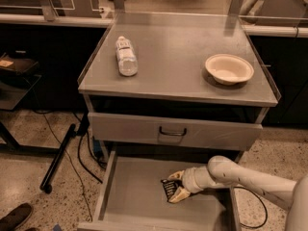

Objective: Pick rxbar chocolate from middle drawer and place on counter

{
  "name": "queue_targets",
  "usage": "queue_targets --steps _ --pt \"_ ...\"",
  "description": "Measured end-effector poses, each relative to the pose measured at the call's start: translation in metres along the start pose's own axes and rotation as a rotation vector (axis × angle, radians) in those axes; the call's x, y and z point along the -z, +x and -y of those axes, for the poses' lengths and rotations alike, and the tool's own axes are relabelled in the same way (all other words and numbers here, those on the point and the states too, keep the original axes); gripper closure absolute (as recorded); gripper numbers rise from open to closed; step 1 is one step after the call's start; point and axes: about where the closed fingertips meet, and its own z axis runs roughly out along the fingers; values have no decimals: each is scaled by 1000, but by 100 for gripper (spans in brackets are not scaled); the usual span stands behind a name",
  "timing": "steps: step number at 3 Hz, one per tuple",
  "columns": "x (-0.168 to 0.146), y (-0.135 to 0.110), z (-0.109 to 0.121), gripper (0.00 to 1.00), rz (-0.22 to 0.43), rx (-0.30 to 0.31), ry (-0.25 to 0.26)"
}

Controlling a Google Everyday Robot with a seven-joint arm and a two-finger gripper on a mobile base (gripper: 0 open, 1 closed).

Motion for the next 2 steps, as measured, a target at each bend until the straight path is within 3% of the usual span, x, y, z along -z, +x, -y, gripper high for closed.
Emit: queue_targets --steps 2 --pt "1 -1 0 100 0 0 0"
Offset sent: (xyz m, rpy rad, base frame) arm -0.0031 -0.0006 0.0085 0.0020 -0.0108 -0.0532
